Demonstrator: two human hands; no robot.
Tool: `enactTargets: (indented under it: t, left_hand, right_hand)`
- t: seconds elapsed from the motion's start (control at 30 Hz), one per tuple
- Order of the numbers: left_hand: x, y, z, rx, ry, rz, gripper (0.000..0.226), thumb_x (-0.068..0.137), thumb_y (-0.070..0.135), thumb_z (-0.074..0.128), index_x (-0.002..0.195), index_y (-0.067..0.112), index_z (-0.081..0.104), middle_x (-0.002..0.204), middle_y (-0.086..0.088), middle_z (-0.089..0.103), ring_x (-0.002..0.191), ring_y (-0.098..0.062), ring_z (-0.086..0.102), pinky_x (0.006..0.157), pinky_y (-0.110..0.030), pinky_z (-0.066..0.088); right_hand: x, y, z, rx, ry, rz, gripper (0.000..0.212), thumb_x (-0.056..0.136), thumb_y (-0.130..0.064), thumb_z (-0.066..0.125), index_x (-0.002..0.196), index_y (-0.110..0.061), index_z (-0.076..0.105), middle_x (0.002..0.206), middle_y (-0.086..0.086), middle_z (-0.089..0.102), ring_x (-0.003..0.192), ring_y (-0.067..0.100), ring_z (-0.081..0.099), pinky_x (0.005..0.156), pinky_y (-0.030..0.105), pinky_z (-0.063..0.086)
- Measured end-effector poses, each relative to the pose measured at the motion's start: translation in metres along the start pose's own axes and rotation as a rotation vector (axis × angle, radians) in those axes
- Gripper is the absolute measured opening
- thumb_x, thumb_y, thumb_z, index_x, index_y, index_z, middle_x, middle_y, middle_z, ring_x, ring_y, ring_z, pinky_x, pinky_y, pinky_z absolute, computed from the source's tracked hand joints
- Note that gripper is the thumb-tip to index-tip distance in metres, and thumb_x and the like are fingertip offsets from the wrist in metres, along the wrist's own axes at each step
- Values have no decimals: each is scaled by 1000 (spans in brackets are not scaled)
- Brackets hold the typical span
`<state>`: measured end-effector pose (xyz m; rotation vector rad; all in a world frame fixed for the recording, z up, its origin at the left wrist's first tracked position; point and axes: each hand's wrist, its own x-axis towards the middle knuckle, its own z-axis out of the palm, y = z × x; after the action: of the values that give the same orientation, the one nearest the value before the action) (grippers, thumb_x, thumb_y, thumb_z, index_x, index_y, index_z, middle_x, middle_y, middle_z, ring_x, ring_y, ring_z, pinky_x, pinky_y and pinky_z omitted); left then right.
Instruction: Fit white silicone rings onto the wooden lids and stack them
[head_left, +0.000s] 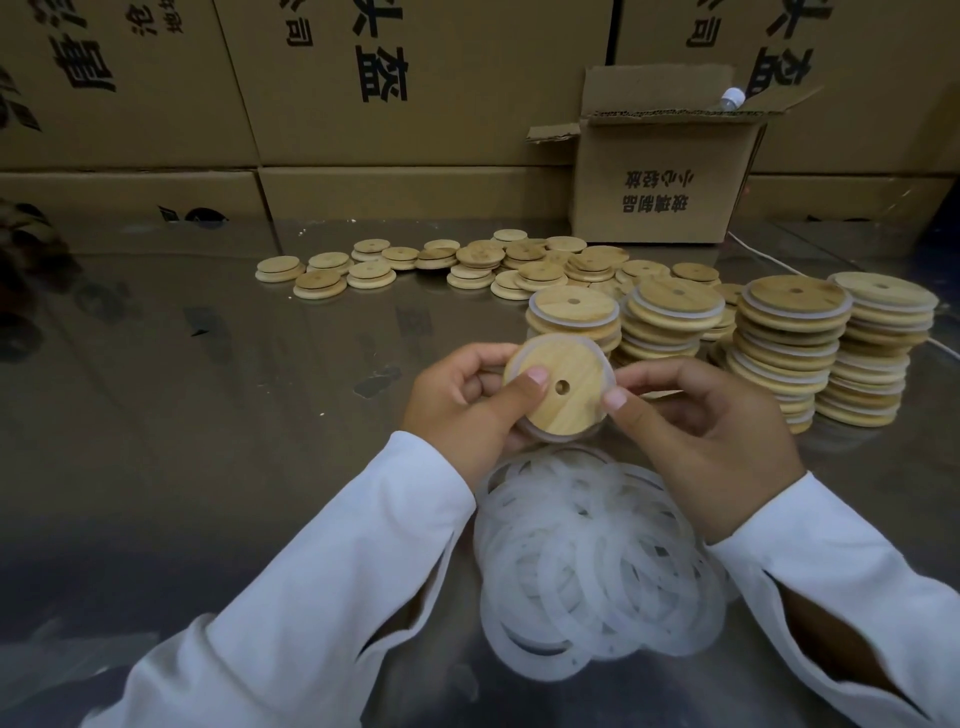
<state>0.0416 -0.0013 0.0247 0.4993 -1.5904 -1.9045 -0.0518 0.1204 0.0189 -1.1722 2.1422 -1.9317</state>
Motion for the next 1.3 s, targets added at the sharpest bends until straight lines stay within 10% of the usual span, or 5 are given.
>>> enactTargets:
  t: [0.73, 1.3]
  left_hand:
    - [2, 1, -5, 11, -66, 12, 12, 82, 3, 60, 92, 9, 64, 79, -10, 68, 69, -16, 68, 58, -26, 57]
    - [2, -1, -3, -55, -73, 5, 11, 81, 2, 60, 91, 6, 63, 81, -15, 66, 67, -17, 68, 55, -24, 56]
  right_hand:
    - [5, 0, -7, 61, -49, 153, 15, 77, -14, 67, 64, -22, 66, 53, -10, 65, 53, -2, 57, 55, 5, 45]
    - [3, -4, -3, -19, 7, 94, 15, 80, -10, 63, 67, -17, 59, 58, 3, 66, 56, 14, 64, 61, 29, 54]
